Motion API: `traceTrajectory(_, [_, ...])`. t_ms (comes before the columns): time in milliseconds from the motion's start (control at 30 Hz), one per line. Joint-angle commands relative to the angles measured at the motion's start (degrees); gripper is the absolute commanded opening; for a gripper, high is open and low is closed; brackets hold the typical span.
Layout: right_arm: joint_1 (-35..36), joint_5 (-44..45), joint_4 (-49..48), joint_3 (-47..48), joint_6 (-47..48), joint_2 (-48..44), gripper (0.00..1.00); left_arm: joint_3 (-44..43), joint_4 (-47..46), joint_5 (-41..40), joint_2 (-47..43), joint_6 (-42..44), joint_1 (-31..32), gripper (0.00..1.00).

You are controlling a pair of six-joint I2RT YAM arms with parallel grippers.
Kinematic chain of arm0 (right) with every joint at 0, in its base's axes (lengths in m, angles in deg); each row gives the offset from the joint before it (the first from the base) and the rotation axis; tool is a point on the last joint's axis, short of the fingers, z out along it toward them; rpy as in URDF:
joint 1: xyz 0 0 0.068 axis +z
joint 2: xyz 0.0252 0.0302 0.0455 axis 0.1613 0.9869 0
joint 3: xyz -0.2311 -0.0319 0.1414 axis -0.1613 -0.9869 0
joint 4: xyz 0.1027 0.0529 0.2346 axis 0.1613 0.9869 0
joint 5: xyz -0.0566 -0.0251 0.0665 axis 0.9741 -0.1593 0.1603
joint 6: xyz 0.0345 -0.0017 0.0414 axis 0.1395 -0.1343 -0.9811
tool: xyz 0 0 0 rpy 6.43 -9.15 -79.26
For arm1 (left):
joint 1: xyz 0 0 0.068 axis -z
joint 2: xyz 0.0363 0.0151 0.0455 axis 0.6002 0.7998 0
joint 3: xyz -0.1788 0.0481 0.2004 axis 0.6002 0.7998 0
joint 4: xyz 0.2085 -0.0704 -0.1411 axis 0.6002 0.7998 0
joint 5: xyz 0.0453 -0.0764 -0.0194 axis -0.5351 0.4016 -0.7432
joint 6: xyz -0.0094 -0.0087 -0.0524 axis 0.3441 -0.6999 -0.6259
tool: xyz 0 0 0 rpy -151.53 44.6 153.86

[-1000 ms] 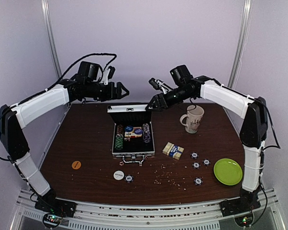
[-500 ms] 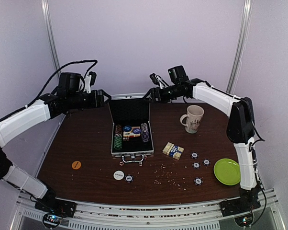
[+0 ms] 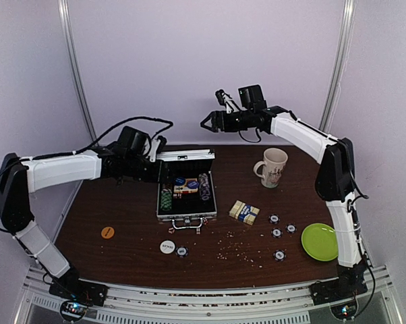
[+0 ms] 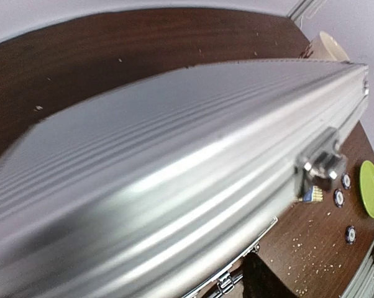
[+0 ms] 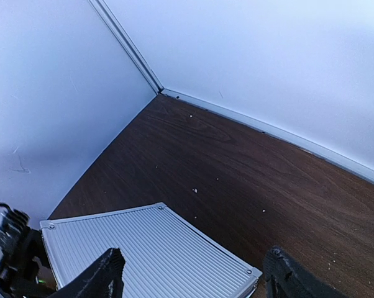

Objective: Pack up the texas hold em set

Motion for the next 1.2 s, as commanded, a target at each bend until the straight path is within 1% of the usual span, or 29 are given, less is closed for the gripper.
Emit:
traceTrajectory(0, [-0.76,-0.95,0.92,-0.20,1.60,-0.99,0.77,-3.31,-1.60,1.43,5.19,1.15,2.22,0.57])
traceTrajectory(67, [-1.16,-2.13,1.33,-1.58,2.15,-3.17,0.77,-5.58,-1.28,-0.37,7.36,1.91,2.21,0.59])
traceTrajectory(133, [-1.51,-2.79,0.75,-6.57,3.62,-7.16,0.77,-8.93,-0.37,-2.97,9.17,2.80,2.27,0.60])
traceTrajectory(300, [-2.34,-1.80,-8.90,-30.66,9.27,-24.31,0.77,-13.94,0.41,-5.17,10.55,3.64,2.21,0.61])
traceTrajectory(367, [-2.28,-2.27,-9.41,-38.26,14.24,-30.40,0.77,-15.53,1.12,-6.65,10.78,4.61,2.19,0.61])
traceTrajectory(433, [-1.81,-4.21,-8.63,-44.62,21.14,-35.09,0.75,-17.30,2.80,-8.36,11.45,6.11,2.13,0.62])
traceTrajectory(500, [-0.36,-5.04,-5.88,-49.84,27.97,-37.73,0.71,-18.74,3.68,-9.36,12.38,7.00,1.86,0.62])
traceTrajectory(567, [2.86,-3.24,-1.14,-52.65,35.42,-38.03,0.63,-20.15,4.37,-9.79,13.40,7.18,1.35,0.62])
traceTrajectory(633, [6.09,0.03,3.94,-53.93,42.79,-36.88,0.53,-21.30,4.40,-9.54,14.13,7.08,0.64,0.63])
traceTrajectory(667, [7.65,3.06,5.11,-54.61,45.03,-36.11,0.48,-21.93,4.42,-9.30,14.50,7.10,0.33,0.63])
traceTrajectory(700, [9.07,4.84,5.76,-55.05,46.56,-35.35,0.45,-23.08,4.70,-8.81,15.10,7.10,-0.09,0.63])
traceTrajectory(733, [10.42,6.17,6.34,-55.14,47.84,-34.39,0.44,-24.38,5.35,-8.24,15.91,7.21,-0.55,0.63])
traceTrajectory(833, [13.74,9.66,7.31,-53.13,49.28,-30.62,0.45,-29.25,7.43,-7.65,18.33,8.02,-1.73,0.63])
traceTrajectory(900, [15.28,11.10,8.61,-48.90,49.27,-26.85,0.46,-31.16,7.86,-7.83,19.48,8.44,-2.34,0.63])
traceTrajectory(1067, [17.46,13.18,13.00,-37.94,48.84,-15.45,0.46,-31.64,7.61,-7.21,20.04,7.66,-3.50,0.63])
traceTrajectory(1167, [18.17,13.65,13.60,-34.91,48.65,-11.86,0.46,-30.52,6.90,-6.24,19.52,7.25,-3.56,0.63])
